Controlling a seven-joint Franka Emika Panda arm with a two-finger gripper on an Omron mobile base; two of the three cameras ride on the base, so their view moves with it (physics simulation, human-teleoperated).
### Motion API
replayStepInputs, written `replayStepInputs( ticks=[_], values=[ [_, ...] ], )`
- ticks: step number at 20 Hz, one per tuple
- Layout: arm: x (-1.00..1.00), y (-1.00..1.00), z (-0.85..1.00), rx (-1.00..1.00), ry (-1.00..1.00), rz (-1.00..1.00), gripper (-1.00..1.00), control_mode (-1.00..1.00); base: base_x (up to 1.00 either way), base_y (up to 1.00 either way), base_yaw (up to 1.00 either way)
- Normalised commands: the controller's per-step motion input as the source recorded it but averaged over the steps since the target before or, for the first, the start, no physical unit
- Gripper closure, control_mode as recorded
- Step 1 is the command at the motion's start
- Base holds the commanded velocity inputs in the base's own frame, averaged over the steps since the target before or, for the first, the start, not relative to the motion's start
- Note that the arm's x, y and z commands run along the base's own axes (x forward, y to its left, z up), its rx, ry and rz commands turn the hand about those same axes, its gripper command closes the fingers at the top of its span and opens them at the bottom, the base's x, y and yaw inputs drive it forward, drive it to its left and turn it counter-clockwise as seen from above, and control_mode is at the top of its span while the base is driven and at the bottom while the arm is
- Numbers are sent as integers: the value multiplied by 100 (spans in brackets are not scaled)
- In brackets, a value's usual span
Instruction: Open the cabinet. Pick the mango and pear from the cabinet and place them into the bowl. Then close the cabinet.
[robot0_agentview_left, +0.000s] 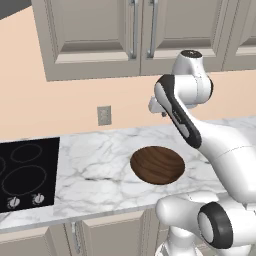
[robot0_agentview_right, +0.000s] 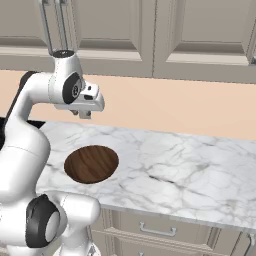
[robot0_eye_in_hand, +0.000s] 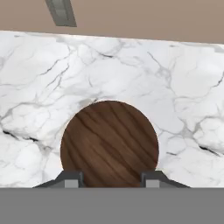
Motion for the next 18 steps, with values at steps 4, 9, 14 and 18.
replayStepInputs(
  ticks=[4, 9, 14, 18],
  values=[
    [-12, 0, 0, 0, -4, 0, -100, -100, 0, 0, 0],
    [-44, 0, 11, -1, -27, 0, -100, -100, 0, 0, 0],
    [-44, 0, 26, -3, -35, 0, -100, -100, 0, 0, 0],
    [-31, 0, 34, -4, -33, 0, -100, -100, 0, 0, 0]
  ],
)
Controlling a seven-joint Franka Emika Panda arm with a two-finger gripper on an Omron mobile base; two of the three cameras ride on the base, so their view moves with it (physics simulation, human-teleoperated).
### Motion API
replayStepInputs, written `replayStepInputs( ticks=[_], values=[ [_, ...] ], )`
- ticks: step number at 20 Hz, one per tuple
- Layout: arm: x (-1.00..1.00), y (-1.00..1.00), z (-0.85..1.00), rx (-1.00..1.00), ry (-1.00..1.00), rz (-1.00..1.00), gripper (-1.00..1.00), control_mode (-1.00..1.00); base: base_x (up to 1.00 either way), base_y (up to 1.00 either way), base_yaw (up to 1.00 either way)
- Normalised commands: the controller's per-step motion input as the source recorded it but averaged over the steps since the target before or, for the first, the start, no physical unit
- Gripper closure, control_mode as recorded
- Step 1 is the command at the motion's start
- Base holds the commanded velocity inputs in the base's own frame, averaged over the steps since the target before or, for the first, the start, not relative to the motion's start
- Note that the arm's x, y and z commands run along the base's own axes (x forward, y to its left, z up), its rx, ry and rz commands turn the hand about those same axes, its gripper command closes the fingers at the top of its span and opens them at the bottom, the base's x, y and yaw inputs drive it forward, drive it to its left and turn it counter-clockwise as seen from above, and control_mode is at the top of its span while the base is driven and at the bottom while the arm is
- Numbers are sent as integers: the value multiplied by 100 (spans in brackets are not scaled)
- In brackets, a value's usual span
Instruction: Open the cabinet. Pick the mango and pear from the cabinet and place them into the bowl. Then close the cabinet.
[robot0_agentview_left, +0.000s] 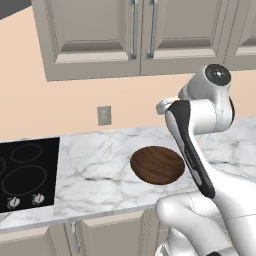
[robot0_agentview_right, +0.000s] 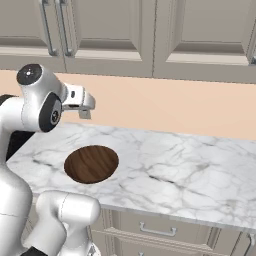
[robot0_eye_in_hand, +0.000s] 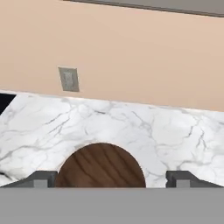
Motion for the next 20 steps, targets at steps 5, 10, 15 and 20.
replayStepInputs(
  ticks=[5, 10, 15, 20],
  values=[
    [-37, 0, 36, -1, -33, 0, -100, -100, 0, 0, 0],
    [-8, 16, 52, -1, -27, 0, -100, -100, 0, 0, 0],
    [-24, 6, 45, 0, -30, 0, -100, -100, 0, 0, 0],
    [-24, 1, 38, 0, -30, 0, -100, -100, 0, 0, 0]
  ],
)
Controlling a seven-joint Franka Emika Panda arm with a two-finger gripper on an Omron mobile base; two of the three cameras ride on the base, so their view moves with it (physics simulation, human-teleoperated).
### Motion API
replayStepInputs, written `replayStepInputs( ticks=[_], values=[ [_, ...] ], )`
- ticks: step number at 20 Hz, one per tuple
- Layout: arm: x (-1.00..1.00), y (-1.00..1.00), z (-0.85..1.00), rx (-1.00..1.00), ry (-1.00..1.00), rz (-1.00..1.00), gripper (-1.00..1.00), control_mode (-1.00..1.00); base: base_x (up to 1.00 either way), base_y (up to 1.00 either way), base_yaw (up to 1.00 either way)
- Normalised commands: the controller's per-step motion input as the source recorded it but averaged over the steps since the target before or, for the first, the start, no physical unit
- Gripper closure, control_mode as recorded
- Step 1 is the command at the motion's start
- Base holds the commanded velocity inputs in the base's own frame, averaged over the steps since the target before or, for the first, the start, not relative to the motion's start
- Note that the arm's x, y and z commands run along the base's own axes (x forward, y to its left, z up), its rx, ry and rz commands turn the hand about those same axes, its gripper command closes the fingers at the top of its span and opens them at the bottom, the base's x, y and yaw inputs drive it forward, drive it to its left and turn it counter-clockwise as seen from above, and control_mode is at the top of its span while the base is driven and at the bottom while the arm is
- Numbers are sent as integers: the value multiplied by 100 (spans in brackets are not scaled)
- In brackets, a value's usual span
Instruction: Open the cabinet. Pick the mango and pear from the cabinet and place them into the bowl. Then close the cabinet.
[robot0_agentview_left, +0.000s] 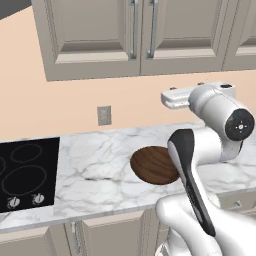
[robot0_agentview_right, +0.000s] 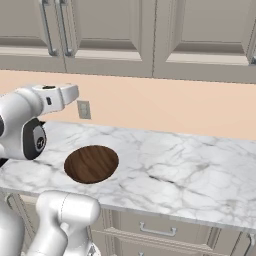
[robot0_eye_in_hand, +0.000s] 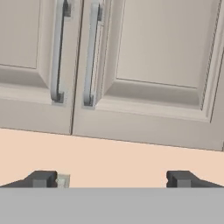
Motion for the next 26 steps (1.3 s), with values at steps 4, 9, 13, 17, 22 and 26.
replayStepInputs(
  ticks=[4, 9, 13, 17, 22, 26],
  values=[
    [-6, 0, 16, 0, -13, 0, -100, -100, 0, 0, 0],
    [-2, 0, 23, 0, -11, 0, -100, -100, 0, 0, 0],
    [0, 3, 44, 0, -15, 0, -100, -100, 0, 0, 0],
    [3, 16, 32, 0, -14, 1, -100, -100, 0, 0, 0],
    [23, 30, 14, 0, -12, 3, -100, -100, 0, 0, 0],
    [47, 24, 0, 3, -4, 2, -100, -100, 0, 0, 0]
  ],
)
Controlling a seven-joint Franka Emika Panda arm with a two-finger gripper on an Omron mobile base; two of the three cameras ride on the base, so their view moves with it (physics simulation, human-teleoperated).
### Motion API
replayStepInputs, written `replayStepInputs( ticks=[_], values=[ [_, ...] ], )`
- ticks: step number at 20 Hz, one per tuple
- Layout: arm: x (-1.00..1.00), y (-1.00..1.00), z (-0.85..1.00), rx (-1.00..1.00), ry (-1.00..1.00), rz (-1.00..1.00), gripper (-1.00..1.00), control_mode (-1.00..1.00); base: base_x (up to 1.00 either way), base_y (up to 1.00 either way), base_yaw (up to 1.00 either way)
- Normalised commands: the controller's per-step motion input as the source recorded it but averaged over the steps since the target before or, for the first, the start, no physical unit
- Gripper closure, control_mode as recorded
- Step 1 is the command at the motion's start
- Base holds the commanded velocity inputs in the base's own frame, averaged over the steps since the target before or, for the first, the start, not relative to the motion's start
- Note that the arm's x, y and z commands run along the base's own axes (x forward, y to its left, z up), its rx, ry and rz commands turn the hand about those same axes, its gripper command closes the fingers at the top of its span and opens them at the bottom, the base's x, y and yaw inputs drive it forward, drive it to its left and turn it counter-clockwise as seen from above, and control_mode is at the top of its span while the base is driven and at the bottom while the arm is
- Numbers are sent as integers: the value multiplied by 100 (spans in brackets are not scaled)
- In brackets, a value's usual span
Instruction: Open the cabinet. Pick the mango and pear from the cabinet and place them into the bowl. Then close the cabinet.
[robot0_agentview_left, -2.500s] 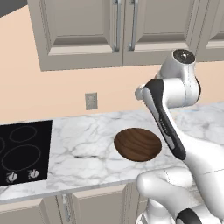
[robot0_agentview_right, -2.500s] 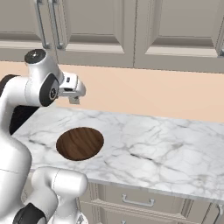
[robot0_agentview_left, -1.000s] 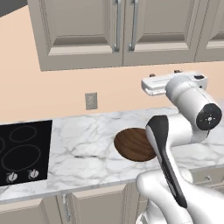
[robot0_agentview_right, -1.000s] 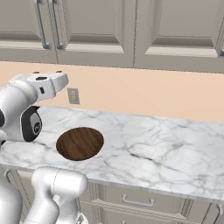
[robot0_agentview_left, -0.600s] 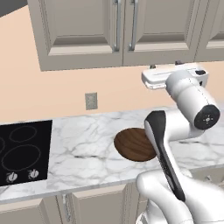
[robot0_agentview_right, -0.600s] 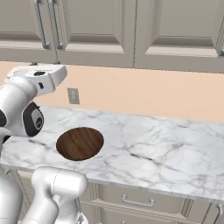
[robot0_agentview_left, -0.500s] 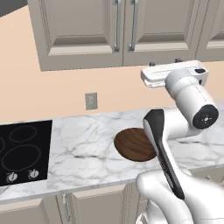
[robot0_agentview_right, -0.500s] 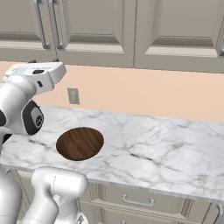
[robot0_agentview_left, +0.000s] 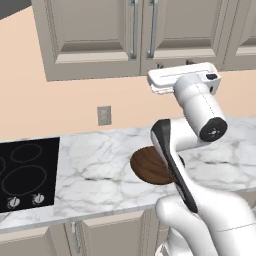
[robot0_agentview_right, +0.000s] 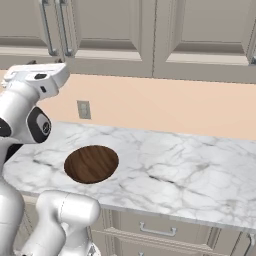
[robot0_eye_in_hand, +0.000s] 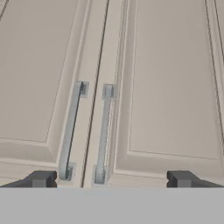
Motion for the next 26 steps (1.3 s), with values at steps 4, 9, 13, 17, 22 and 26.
replayStepInputs(
  ticks=[4, 9, 13, 17, 22, 26],
  values=[
    [71, 17, 0, 4, 0, 2, -100, -100, 0, 0, 0],
    [90, 10, 0, 3, 0, 2, -100, -100, 0, 0, 0],
    [76, 0, 0, 3, 0, 1, -100, -100, 0, 0, 0],
    [71, 0, 0, 3, 0, 1, -100, -100, 0, 0, 0],
    [86, 1, 0, 3, 0, 1, -100, -100, 0, 0, 0],
    [87, 0, 0, 5, 1, 3, -100, -100, 0, 0, 0]
  ],
)
